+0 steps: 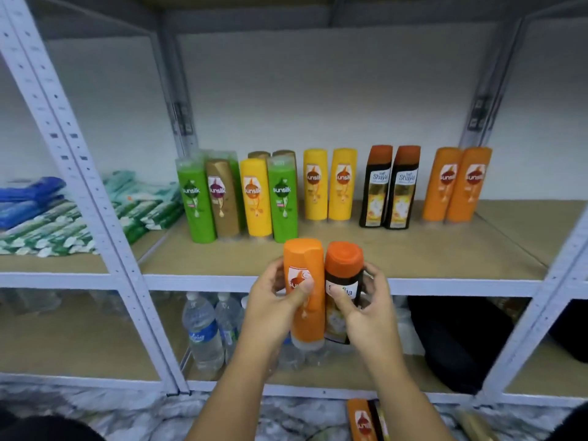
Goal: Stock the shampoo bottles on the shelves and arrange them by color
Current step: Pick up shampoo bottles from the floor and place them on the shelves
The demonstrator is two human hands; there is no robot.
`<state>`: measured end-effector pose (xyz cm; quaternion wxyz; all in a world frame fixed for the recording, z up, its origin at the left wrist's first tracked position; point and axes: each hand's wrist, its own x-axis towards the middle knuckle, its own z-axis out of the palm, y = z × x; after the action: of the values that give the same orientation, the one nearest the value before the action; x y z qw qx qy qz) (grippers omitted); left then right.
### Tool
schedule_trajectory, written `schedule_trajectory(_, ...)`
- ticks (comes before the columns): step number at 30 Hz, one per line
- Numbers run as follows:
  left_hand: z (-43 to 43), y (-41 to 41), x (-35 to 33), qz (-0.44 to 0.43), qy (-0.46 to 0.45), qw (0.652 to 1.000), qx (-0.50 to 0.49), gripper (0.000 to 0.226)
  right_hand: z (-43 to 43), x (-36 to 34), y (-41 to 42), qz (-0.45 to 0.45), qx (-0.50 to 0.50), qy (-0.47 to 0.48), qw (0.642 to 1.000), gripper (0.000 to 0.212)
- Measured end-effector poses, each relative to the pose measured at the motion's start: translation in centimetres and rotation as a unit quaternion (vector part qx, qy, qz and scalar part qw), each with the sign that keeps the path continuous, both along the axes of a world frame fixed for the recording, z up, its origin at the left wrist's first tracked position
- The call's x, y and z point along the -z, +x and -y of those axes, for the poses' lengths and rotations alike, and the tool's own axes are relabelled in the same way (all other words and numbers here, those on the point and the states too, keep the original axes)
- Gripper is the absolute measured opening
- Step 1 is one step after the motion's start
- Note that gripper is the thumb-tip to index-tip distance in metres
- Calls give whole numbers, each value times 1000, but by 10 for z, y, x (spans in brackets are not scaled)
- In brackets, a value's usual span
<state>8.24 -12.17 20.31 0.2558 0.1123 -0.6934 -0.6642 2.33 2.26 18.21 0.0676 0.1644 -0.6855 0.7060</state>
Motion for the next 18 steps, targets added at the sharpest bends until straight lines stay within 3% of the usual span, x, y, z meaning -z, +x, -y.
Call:
schedule_trajectory(4,-1,-31,-58,-61,-45,997,-3,38,2,-59,-32,-34,-28,-6,999,49)
schedule_trajectory(8,0,-65,-88,-63,-97,993,-19,36,-4,-95,-65,-72,-66,42,994,45)
schedule_trajectory(18,0,-144,-64,-30,-94,994,-52,33,-10,-100,-129,-72,-76,123,987,57)
